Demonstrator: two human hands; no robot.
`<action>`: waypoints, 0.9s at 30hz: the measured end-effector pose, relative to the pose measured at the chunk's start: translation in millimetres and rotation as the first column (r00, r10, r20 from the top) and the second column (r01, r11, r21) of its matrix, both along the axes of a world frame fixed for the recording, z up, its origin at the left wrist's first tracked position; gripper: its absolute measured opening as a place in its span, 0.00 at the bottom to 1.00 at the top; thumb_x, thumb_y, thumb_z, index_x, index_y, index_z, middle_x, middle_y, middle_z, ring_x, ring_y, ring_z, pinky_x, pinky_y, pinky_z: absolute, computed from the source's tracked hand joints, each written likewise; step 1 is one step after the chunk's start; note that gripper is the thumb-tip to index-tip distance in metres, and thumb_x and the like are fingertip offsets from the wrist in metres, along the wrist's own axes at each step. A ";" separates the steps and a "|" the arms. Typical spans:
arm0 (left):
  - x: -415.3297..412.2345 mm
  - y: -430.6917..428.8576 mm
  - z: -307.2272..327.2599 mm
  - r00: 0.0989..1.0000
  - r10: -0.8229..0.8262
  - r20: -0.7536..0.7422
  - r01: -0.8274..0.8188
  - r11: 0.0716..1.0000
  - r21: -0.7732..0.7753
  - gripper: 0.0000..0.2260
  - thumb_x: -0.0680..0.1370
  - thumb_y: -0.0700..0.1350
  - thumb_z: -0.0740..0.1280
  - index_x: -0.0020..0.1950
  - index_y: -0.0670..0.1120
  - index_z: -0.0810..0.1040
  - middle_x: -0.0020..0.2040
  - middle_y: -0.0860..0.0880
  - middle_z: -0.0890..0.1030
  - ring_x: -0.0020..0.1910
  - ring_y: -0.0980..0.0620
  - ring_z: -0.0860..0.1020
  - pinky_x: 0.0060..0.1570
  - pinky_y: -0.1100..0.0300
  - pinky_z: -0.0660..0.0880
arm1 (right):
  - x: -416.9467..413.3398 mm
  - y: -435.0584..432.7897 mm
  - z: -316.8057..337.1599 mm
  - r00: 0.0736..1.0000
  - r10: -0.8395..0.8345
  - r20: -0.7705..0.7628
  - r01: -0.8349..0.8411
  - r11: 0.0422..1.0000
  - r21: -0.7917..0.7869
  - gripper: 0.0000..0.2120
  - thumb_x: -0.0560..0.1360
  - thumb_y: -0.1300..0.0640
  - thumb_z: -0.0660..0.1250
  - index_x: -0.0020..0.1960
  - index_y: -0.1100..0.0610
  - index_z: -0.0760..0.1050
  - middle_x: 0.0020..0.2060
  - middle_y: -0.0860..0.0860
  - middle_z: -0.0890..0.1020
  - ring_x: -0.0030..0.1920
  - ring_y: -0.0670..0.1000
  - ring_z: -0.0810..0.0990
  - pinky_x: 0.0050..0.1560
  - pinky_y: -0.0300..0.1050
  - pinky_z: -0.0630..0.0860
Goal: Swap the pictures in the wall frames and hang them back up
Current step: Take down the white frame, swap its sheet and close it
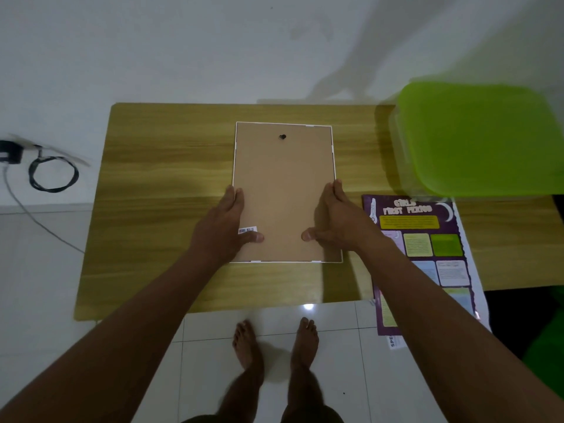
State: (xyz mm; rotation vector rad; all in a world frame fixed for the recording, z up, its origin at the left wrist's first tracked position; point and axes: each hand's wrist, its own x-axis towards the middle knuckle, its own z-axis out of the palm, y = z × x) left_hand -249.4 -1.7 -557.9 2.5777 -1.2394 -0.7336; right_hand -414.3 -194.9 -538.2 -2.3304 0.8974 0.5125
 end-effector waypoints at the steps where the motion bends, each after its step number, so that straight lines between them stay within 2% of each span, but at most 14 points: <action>1: -0.5 -0.1 0.0 1.000 -0.006 0.022 0.005 1.000 0.011 0.48 0.70 0.65 0.69 0.80 0.45 0.50 0.80 0.48 0.47 0.73 0.40 0.65 0.63 0.48 0.68 | 0.8 -0.4 0.0 1.000 -0.006 0.000 0.006 1.000 0.000 0.62 0.67 0.40 0.77 0.80 0.61 0.37 0.79 0.55 0.35 0.79 0.57 0.54 0.75 0.51 0.61; 5: 1.7 -1.9 2.0 0.996 -0.048 0.075 0.044 0.998 0.043 0.48 0.70 0.68 0.66 0.80 0.46 0.49 0.80 0.47 0.49 0.70 0.40 0.68 0.59 0.47 0.71 | 2.9 -1.3 0.2 1.000 -0.024 0.010 0.024 1.000 0.006 0.62 0.67 0.41 0.77 0.80 0.61 0.37 0.79 0.55 0.35 0.79 0.57 0.54 0.75 0.49 0.60; 10: 14.3 0.3 7.5 0.993 -0.111 -0.036 0.115 0.985 0.126 0.58 0.63 0.67 0.74 0.80 0.47 0.42 0.80 0.46 0.46 0.74 0.42 0.63 0.66 0.48 0.67 | -1.8 -0.9 -1.5 0.996 -0.057 0.067 0.056 0.998 0.023 0.63 0.66 0.40 0.78 0.80 0.60 0.39 0.80 0.53 0.37 0.80 0.54 0.50 0.75 0.48 0.56; 15: 13.1 -0.8 3.9 0.995 -0.101 0.020 0.099 0.990 0.098 0.55 0.65 0.69 0.71 0.80 0.48 0.43 0.80 0.47 0.49 0.72 0.40 0.67 0.63 0.47 0.70 | -3.4 -2.9 -2.6 0.981 -0.138 0.133 0.132 0.990 0.051 0.63 0.63 0.41 0.80 0.81 0.59 0.42 0.81 0.52 0.44 0.80 0.49 0.47 0.76 0.45 0.52; 18: 13.7 -0.4 1.4 0.993 -0.113 0.043 0.107 0.988 0.115 0.54 0.66 0.70 0.68 0.80 0.49 0.43 0.80 0.48 0.49 0.71 0.40 0.68 0.61 0.47 0.71 | -2.6 -4.0 -5.5 0.977 -0.157 0.145 0.151 0.987 0.052 0.63 0.62 0.42 0.81 0.81 0.57 0.44 0.81 0.51 0.46 0.80 0.49 0.48 0.77 0.46 0.52; 24: 15.2 -3.5 -0.3 0.987 -0.142 0.073 0.132 0.983 0.124 0.51 0.68 0.70 0.66 0.80 0.49 0.44 0.80 0.47 0.50 0.71 0.41 0.68 0.61 0.48 0.71 | -0.4 -3.9 -4.5 0.991 -0.100 0.094 0.099 0.995 0.011 0.62 0.64 0.42 0.80 0.81 0.58 0.43 0.80 0.53 0.39 0.80 0.51 0.48 0.76 0.48 0.55; 27: 14.8 -2.2 4.2 0.988 -0.156 0.015 0.153 0.982 0.114 0.53 0.67 0.69 0.68 0.80 0.49 0.44 0.80 0.46 0.42 0.74 0.41 0.64 0.64 0.49 0.68 | 0.5 -3.4 -4.6 0.993 -0.071 0.091 0.068 0.997 0.030 0.61 0.64 0.42 0.80 0.81 0.56 0.43 0.79 0.53 0.33 0.80 0.53 0.47 0.75 0.47 0.56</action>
